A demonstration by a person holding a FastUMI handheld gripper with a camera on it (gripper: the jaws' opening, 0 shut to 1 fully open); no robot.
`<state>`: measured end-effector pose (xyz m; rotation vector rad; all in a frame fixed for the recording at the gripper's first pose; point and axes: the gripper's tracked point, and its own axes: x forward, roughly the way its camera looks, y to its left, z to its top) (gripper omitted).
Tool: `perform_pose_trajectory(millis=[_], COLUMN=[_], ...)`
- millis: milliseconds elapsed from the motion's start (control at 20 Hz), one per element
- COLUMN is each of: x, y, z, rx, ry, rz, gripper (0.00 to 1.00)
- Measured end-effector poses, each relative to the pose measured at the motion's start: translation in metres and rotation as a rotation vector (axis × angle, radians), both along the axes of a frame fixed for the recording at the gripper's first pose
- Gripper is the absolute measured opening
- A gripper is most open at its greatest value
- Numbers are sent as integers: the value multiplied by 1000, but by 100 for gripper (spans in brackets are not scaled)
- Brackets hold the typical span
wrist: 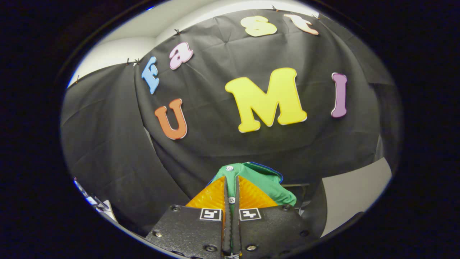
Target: Put the clothes into the washing machine and then close the washing machine lid.
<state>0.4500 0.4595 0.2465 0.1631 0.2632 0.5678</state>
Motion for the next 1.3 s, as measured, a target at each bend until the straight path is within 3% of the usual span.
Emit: perform_pose_trajectory(millis=[650,1300], x=[65,104], y=[45,34], z=[-138,-256], rx=[-107,-208], ry=[238,459], rz=[6,-49], gripper=[5,5])
